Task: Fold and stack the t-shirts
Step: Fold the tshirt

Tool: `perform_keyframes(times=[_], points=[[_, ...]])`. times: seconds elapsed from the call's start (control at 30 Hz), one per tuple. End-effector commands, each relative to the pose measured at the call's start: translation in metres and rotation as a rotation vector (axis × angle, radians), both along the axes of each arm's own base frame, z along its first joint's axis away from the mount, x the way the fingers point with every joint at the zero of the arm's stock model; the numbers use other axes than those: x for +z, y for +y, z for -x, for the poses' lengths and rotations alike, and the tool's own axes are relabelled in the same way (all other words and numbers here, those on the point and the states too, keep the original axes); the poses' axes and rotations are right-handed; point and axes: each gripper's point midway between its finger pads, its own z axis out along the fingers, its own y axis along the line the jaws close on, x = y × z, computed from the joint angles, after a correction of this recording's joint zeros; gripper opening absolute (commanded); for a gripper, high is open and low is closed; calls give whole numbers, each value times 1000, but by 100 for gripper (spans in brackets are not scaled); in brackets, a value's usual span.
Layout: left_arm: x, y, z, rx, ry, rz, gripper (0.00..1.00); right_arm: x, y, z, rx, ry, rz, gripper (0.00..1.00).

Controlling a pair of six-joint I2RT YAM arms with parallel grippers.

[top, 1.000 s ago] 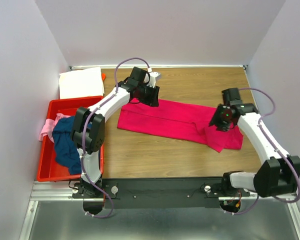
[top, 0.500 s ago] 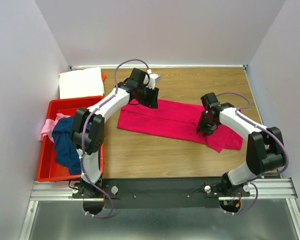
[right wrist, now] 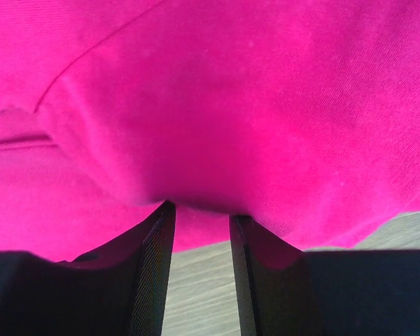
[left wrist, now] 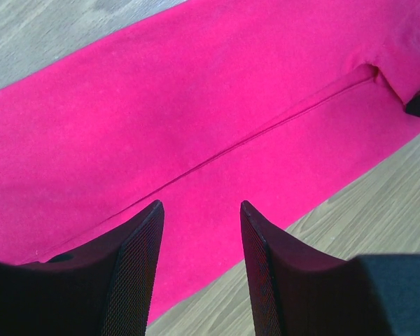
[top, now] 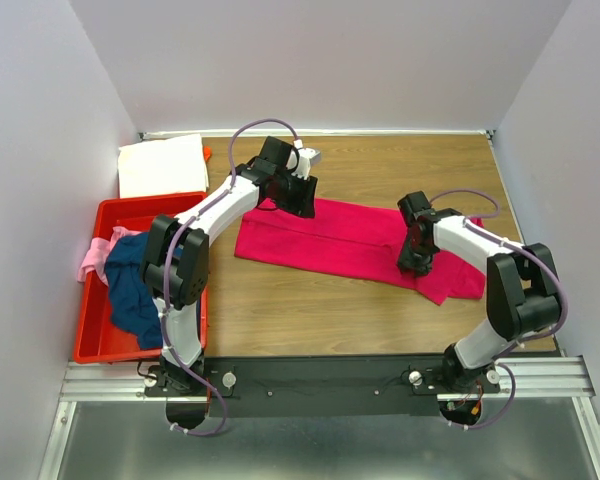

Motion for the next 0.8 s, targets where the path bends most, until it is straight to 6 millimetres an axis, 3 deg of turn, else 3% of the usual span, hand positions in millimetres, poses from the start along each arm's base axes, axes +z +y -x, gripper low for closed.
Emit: perform_keyframes(times=[0.0,0.17,0.27,0.53,0.77], points=[[7,3,0,-4,-23,-15,56,-10,-13,1,-36,7,71,44],[7,4,-1,-1,-26,-16,56,-17,-14,4,-34,34,83,44],[7,4,-1,1,-26,-19,56,-19,-14,6,-26,45,83,39],[6,6,-2,7,-23,-19,56,-2,-8,5,-34,11,39,24],[5,7,-2,6,-21,-20,56,1,-10,15,-35,34,41,27]])
